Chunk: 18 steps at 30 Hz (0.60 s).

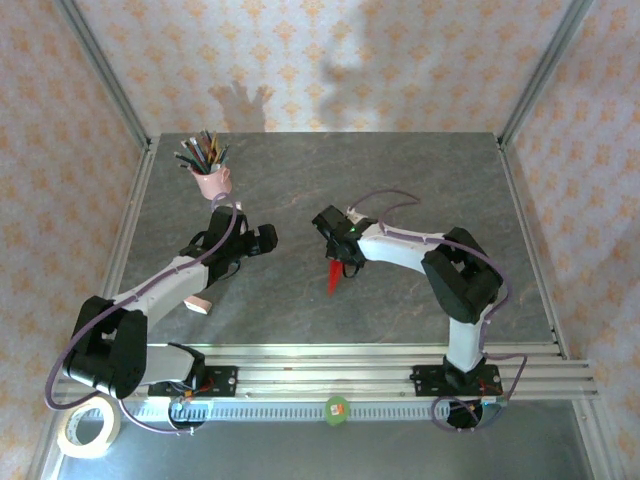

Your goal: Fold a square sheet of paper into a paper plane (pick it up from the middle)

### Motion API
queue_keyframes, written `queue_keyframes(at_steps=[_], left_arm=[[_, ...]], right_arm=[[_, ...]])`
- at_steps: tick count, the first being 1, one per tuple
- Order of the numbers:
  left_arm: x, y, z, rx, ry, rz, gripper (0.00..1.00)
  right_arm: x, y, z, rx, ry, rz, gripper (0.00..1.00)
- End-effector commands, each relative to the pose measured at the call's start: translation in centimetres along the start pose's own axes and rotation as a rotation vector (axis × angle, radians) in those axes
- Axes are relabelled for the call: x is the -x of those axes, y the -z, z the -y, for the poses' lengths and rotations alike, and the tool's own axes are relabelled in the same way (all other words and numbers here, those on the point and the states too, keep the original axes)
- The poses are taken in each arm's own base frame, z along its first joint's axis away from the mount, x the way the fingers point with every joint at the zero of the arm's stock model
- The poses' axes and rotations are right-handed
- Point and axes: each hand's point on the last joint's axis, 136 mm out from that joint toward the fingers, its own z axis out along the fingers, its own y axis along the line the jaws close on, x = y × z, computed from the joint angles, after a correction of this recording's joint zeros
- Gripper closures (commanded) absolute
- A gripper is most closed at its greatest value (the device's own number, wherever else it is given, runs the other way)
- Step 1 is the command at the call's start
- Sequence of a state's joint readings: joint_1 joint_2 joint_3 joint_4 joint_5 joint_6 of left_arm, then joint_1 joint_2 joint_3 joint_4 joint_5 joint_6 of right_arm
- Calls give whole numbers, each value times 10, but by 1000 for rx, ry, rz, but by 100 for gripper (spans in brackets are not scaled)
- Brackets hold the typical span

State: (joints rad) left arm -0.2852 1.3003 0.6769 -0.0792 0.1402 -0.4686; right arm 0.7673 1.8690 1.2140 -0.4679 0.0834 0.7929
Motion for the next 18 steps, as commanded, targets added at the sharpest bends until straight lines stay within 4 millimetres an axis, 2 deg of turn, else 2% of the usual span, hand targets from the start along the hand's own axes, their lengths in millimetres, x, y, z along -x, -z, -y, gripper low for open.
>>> queue_keyframes(at_steps=[1, 5, 12, 15, 18], left_arm=[[-3, -4, -11, 44, -14, -8, 1], [-4, -4, -11, 43, -12, -12, 1], [-4, -5, -10, 37, -3, -18, 1], [-4, -6, -11, 35, 6, -19, 1], [-2, -5, -12, 36, 19, -16, 1]], right_arm=[[10, 14, 13, -53, -5, 56, 93], [14, 18, 19, -83, 3, 80, 98], [28, 31, 18, -93, 22, 127, 98], [32, 36, 8, -47, 28, 135, 98], [39, 43, -17, 64, 44, 140, 98]])
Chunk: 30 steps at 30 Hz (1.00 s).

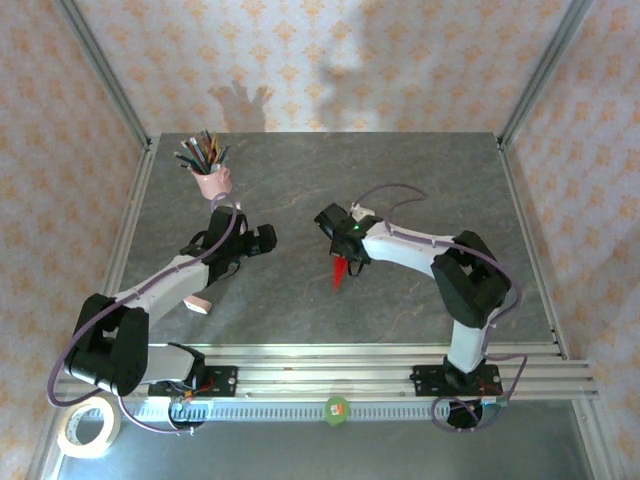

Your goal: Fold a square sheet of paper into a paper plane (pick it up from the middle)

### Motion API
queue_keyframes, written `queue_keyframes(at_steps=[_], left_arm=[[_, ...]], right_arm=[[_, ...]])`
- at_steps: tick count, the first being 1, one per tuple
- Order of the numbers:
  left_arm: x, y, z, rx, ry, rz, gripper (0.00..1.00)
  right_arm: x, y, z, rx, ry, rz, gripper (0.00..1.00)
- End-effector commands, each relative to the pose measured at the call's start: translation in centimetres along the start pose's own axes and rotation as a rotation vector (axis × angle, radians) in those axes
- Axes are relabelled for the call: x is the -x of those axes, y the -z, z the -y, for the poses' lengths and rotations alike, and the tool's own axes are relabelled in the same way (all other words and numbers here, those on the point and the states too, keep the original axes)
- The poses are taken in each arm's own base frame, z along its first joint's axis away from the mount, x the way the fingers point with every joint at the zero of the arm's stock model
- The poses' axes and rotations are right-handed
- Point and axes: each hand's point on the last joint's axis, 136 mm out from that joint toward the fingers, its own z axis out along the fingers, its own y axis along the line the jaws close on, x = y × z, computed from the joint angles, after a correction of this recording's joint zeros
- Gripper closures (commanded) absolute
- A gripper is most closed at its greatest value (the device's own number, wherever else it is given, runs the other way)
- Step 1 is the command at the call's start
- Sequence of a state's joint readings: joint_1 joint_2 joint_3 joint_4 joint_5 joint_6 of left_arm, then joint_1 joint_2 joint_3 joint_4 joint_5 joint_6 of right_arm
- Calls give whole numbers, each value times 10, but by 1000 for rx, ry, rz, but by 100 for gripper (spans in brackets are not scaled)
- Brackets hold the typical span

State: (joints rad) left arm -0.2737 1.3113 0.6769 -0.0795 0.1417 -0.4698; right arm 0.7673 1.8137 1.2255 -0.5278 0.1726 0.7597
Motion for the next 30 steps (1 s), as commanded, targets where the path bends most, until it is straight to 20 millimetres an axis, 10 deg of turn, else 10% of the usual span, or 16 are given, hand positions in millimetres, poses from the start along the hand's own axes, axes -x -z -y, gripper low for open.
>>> queue_keyframes(at_steps=[1, 12, 30], left_arm=[[0, -2, -8, 25, 19, -5, 1], [17, 14, -13, 5, 121, 66, 1], [5, 1, 32, -218, 182, -31, 3]], right_arm=[[27, 26, -37, 156, 13, 69, 98], [44, 62, -121, 639, 41, 99, 96], [0, -6, -54, 706, -84, -32, 83]])
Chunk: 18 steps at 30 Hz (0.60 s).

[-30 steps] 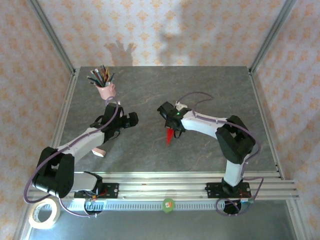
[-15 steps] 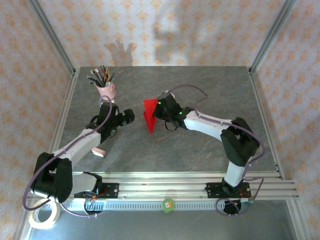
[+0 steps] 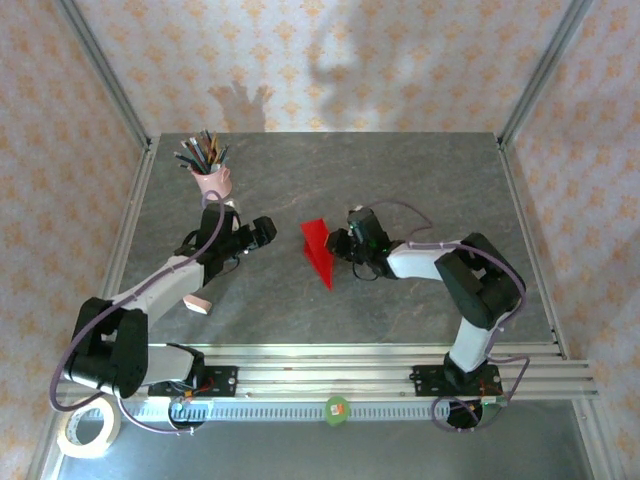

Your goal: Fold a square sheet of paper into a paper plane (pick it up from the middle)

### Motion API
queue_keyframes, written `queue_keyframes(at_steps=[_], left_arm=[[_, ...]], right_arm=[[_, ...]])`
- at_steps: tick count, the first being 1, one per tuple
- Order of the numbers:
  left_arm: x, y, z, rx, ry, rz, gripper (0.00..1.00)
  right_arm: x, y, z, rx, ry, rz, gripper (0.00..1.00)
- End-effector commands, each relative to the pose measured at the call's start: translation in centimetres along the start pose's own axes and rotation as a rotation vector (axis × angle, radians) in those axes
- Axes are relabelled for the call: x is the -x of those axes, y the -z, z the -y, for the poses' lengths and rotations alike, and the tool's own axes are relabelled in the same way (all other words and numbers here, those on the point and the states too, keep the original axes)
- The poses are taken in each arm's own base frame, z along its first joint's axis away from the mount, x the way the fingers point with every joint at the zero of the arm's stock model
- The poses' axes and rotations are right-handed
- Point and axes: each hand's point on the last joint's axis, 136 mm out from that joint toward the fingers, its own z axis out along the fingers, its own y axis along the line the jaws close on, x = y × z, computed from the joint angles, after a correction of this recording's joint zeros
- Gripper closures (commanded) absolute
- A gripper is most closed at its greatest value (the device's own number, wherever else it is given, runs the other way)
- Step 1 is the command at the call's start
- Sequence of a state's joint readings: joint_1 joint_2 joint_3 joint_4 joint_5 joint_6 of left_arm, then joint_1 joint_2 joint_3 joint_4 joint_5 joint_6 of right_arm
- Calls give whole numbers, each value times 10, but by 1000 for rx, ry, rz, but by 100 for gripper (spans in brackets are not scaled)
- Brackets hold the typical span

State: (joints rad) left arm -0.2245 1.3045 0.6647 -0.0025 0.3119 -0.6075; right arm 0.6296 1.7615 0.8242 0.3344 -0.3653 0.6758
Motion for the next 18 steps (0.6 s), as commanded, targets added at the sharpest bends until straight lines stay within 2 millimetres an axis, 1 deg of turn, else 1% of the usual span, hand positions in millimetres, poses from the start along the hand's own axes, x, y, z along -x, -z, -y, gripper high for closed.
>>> queue_keyframes(at_steps=[1, 4, 10, 15, 18], left_arm=[[-7, -6, 17, -70, 13, -29, 3], [-15, -12, 26, -85, 1, -58, 4], [-34, -25, 43, -124, -5, -116, 5], [-51, -32, 50, -161, 20, -164, 8], [-61, -37, 56, -194, 39, -194, 14]], right_arm=[[5, 5, -2, 31, 5, 23, 81], [4, 5, 5, 18, 6, 15, 78], [2, 4, 6, 25, 25, -4, 80], [0, 0, 5, 42, 41, -30, 86], [1, -1, 8, 31, 38, -28, 90]])
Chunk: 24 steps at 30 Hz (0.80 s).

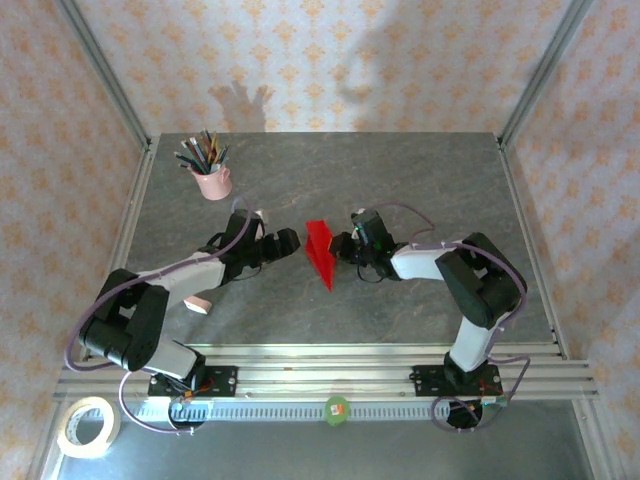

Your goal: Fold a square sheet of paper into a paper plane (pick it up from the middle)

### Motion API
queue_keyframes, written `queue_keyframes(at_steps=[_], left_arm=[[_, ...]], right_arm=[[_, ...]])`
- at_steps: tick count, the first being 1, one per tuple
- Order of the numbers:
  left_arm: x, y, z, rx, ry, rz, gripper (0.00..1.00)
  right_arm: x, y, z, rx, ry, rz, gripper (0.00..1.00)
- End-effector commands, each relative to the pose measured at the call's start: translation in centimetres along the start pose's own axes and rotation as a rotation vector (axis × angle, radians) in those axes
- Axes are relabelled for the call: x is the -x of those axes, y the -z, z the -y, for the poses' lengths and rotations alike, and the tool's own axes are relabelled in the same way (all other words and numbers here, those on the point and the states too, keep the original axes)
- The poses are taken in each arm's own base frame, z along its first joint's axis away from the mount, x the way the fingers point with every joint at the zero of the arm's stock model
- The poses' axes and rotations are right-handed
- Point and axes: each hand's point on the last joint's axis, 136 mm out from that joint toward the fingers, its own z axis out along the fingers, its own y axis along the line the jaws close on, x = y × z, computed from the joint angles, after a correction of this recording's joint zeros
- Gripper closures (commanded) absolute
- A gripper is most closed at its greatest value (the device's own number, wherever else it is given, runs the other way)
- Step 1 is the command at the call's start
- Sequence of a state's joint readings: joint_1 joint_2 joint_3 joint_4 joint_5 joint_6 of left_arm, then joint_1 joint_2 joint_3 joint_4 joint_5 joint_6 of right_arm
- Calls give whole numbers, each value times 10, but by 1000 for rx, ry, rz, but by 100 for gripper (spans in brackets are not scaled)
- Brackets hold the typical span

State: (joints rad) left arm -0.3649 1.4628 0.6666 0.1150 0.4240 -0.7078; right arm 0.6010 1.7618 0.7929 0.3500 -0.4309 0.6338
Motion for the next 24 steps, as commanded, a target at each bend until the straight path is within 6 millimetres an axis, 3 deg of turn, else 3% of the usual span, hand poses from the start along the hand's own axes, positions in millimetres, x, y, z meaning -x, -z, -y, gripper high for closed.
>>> queue_keyframes(at_steps=[1, 7, 13, 24], left_arm=[[-5, -8, 18, -83, 25, -20, 17], [-22, -30, 28, -107, 51, -98, 44], [-28, -44, 38, -139, 64, -136, 53], [-27, -66, 35, -113, 88, -160, 72]], right_arm=[[7, -3, 0, 8, 16, 14, 90], [7, -3, 4, -5, 8, 16, 92], [7, -4, 3, 4, 10, 11, 92], [6, -3, 6, -5, 12, 11, 93]])
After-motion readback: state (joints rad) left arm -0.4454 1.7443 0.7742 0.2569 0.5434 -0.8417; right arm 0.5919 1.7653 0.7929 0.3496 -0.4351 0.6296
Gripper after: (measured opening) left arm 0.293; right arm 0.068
